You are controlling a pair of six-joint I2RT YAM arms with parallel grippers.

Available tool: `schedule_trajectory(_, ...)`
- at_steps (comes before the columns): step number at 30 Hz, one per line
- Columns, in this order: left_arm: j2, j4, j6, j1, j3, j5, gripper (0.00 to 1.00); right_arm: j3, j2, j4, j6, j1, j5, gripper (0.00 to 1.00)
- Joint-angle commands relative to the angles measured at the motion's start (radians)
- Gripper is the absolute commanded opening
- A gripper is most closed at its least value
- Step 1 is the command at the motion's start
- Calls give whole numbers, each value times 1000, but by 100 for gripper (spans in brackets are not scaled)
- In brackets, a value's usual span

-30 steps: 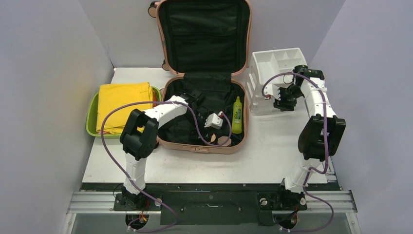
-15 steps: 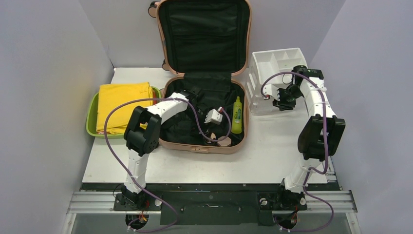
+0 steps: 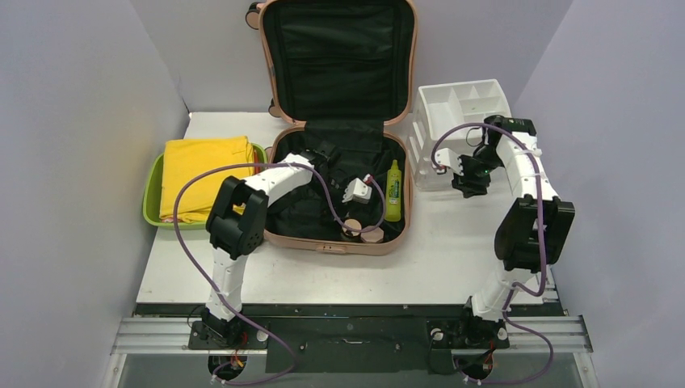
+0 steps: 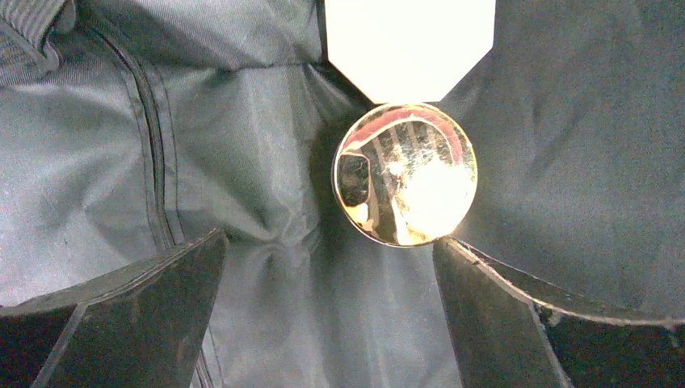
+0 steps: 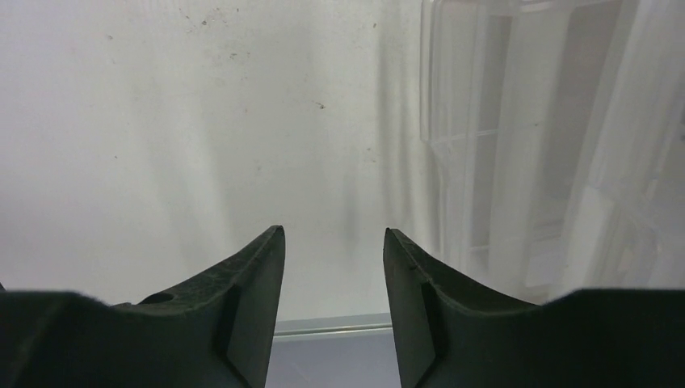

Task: Open, take out, and arrange the luggage
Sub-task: Open the drawer in the storage box.

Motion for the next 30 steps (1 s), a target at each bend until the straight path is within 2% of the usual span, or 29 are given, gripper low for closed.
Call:
schedule_trajectory(1,-57,47,9,-24,9,76,96,27,-74,9,-15,7,-21,47)
schedule_trajectory(6,-57,28,48,-51,10,91,96,98,-25,47,-3,13,-40,57)
schedule_trajectory(16,-66,56,-18,-43,6,65,96,201,145,85,6,31,-17,57)
schedule_trajectory(20,-73,81,-66,-14,6,67,96,211,179,40,-49,31,4,52)
schedule_trajectory(25,-82,92,-79,4,3,76,96,189,152,-25,-62,31,0,30)
schedule_trajectory(30,-86,96,-57,2,-9,96,96,95,66,-30,-53,31,-22,17)
